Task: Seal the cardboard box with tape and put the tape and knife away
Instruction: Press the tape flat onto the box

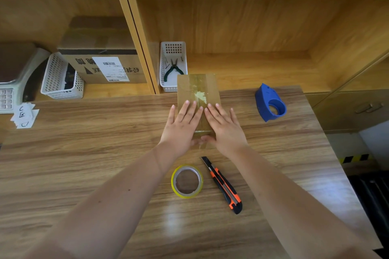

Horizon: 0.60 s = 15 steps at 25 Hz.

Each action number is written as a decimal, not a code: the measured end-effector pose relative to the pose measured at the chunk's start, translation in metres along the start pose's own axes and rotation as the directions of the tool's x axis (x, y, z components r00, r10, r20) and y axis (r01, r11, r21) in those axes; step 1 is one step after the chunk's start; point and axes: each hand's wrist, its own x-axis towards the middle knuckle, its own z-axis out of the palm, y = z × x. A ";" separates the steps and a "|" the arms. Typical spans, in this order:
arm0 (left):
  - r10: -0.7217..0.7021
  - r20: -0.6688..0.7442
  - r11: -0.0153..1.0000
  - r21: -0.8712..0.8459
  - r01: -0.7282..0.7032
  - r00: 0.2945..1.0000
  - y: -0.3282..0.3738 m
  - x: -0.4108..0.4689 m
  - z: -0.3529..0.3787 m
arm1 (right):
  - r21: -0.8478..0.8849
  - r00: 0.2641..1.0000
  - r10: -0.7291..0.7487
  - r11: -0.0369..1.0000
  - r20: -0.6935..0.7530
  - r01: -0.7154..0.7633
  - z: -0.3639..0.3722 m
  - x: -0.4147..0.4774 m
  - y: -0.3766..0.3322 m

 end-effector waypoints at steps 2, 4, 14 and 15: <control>0.023 -0.008 0.999 -0.022 -0.024 1.000 -0.003 0.000 0.000 | -0.009 1.000 -0.025 1.000 0.012 0.026 0.001 0.000 0.003; 0.040 -0.017 0.996 -0.080 -0.041 0.999 -0.005 -0.001 0.001 | 0.014 0.998 -0.041 0.999 0.045 0.040 -0.001 0.001 0.005; 0.034 0.020 0.981 -0.191 -0.030 0.999 -0.001 -0.003 -0.008 | 0.062 0.988 -0.012 0.998 0.152 0.003 -0.016 -0.001 0.001; 0.036 -0.030 0.972 -0.229 -0.042 0.999 -0.001 -0.008 -0.013 | 0.126 0.992 0.002 0.992 0.124 -0.017 -0.021 -0.005 0.000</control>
